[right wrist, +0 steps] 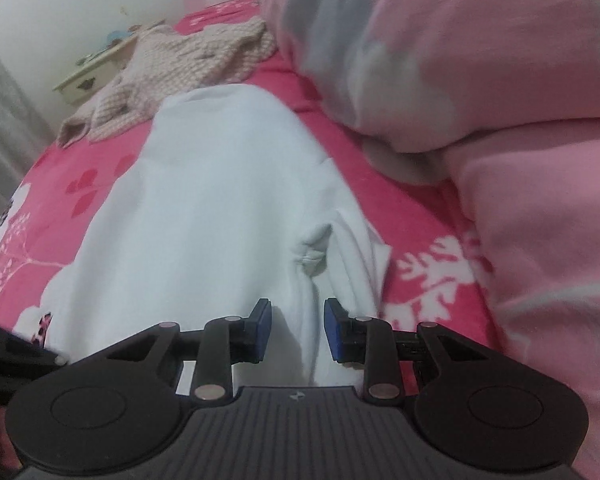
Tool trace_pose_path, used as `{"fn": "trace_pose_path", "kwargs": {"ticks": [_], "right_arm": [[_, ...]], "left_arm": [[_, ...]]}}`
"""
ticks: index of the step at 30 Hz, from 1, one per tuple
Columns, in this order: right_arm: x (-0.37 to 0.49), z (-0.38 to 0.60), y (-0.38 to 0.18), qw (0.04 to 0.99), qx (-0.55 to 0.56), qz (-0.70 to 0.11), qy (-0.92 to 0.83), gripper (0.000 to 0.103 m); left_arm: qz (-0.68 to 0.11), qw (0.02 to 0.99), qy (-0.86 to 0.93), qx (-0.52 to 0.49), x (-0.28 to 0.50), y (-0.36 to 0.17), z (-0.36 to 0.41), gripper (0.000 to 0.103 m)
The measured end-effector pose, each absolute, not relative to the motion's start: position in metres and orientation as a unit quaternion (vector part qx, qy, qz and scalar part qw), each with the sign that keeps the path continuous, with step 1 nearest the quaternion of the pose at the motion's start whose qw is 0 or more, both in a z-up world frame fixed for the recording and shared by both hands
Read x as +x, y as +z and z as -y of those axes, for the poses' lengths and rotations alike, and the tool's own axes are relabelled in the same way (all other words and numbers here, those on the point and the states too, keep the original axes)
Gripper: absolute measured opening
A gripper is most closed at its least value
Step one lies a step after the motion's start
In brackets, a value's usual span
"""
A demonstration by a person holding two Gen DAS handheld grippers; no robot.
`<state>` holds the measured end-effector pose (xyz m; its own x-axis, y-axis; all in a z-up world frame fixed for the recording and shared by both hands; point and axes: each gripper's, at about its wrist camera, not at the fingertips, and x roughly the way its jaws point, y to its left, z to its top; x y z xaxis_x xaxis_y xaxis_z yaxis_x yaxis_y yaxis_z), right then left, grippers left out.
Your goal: Fold clothes
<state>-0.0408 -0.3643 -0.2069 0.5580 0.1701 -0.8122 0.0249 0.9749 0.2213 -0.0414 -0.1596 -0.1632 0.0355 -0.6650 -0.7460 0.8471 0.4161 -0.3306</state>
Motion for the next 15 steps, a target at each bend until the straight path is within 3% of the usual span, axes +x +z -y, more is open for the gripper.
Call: {"fn": "trace_pose_path", "kwargs": {"ticks": [2,7,12,14,15], "right_arm": [[-0.037,0.368,-0.213,0.871,0.12,-0.473,0.059,0.005],[-0.046,0.408,-0.207,0.844,0.314,-0.426,0.088,0.004],[-0.046,0.425,-0.218,0.811,0.398,-0.418,0.093,0.004],[-0.046,0.426,-0.219,0.805,0.408,-0.417,0.105,0.005],[-0.046,0.425,-0.219,0.804,0.408,-0.417,0.111,0.005]], "left_arm": [[-0.446,0.719,-0.526,0.088,-0.035,-0.167,0.164,0.035],[-0.442,0.744,-0.501,0.031,-0.013,-0.165,0.17,0.037],[-0.452,0.753,-0.477,0.011,0.003,-0.17,0.187,0.043],[-0.457,0.757,-0.467,0.01,0.004,-0.174,0.193,0.042],[-0.457,0.76,-0.462,0.008,0.004,-0.175,0.196,0.035]]}}
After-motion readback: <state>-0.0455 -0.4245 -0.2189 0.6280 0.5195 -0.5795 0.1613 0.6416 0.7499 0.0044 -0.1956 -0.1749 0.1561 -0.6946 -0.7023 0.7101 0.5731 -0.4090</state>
